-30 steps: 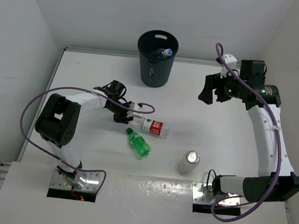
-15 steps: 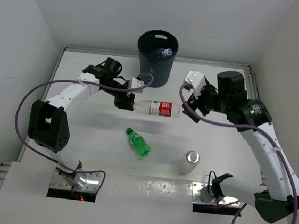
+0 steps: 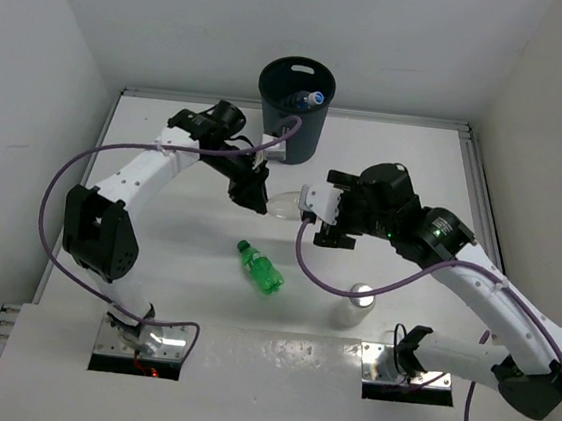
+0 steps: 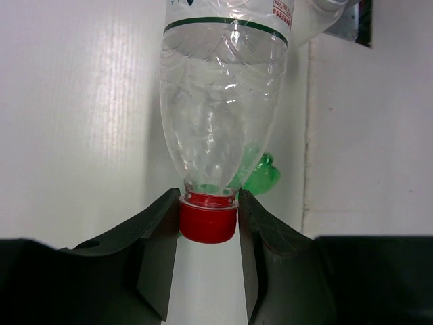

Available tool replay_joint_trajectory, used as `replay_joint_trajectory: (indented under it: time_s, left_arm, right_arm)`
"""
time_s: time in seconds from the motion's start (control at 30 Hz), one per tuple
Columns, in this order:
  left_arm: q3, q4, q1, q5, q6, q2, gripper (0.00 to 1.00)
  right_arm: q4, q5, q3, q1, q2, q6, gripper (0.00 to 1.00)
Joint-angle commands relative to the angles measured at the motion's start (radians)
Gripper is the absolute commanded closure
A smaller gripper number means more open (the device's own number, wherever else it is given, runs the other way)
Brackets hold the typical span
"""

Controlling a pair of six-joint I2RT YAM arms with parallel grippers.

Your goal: Put the plastic bottles in the bin

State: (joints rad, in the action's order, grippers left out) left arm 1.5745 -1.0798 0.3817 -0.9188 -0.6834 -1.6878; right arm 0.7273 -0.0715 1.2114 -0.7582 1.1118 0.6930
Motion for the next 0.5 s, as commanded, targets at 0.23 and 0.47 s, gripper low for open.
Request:
replay_joint_trajectory:
  time_s: [0.23, 0.47]
  left_arm:
    - [0.024, 0.009, 0.072, -0.031, 0.149, 0.051, 0.93]
    - [0.033, 0.009, 0.082, -0.061, 0.17, 0.06, 0.93]
  right_arm:
    - [-0.055, 0.091, 0.003, -0.058, 0.106, 0.088, 0.15]
    - [0.075, 0.085, 0.065, -0.078, 0.18, 0.068, 0.16]
